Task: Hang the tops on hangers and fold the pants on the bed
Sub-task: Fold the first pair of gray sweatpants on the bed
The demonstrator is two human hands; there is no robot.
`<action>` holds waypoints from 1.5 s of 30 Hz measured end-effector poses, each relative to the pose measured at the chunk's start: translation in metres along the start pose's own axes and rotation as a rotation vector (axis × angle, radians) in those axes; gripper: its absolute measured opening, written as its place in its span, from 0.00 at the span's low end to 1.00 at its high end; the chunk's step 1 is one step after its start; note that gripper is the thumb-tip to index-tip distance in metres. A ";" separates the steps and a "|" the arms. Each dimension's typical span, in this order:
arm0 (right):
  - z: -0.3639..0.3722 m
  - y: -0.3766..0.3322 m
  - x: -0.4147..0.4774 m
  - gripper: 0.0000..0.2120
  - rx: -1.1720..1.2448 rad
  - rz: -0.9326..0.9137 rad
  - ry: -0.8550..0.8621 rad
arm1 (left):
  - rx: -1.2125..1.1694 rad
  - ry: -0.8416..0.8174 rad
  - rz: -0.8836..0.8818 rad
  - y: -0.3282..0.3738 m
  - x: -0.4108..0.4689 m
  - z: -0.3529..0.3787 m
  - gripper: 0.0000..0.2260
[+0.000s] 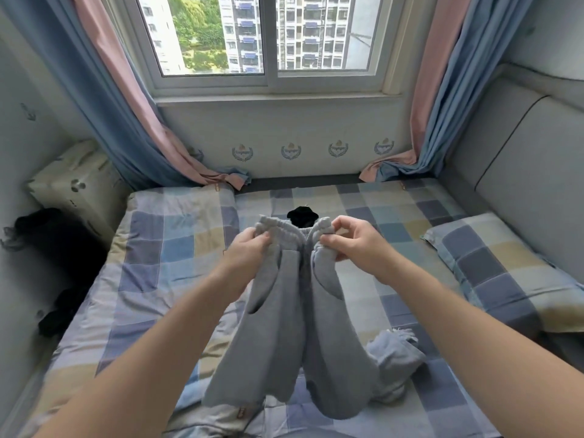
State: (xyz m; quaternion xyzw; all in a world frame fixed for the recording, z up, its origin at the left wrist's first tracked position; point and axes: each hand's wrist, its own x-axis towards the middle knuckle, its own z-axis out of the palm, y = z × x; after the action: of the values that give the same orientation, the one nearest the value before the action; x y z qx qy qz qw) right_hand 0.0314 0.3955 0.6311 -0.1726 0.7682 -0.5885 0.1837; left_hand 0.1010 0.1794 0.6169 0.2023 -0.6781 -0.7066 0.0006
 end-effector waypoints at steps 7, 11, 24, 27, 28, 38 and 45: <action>0.009 -0.021 -0.007 0.12 -0.132 -0.174 -0.108 | 0.102 -0.261 0.163 0.012 -0.021 0.018 0.25; 0.008 -0.019 -0.013 0.21 -0.240 -0.206 -0.150 | 0.055 -0.249 0.191 -0.002 -0.021 0.026 0.29; -0.006 0.090 -0.023 0.60 0.303 0.420 -0.118 | -0.389 -0.124 -0.014 -0.019 -0.011 0.007 0.11; 0.007 0.112 -0.028 0.41 0.430 0.435 -0.400 | -0.433 -0.150 -0.078 -0.025 -0.010 0.003 0.10; 0.011 0.114 -0.027 0.37 0.449 0.423 -0.402 | -0.411 -0.139 -0.097 -0.028 -0.010 0.002 0.11; 0.023 0.112 -0.006 0.15 0.303 0.397 -0.037 | 0.246 -0.141 -0.058 -0.081 0.008 -0.006 0.20; 0.008 0.086 0.028 0.16 -0.081 0.207 0.119 | 0.285 -0.020 0.146 -0.072 0.055 -0.002 0.12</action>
State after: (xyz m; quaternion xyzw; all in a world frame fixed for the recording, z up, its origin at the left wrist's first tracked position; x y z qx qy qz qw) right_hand 0.0069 0.3969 0.5434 -0.0645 0.8145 -0.5442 0.1906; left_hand 0.0708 0.1682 0.5327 0.1435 -0.7845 -0.6031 0.0163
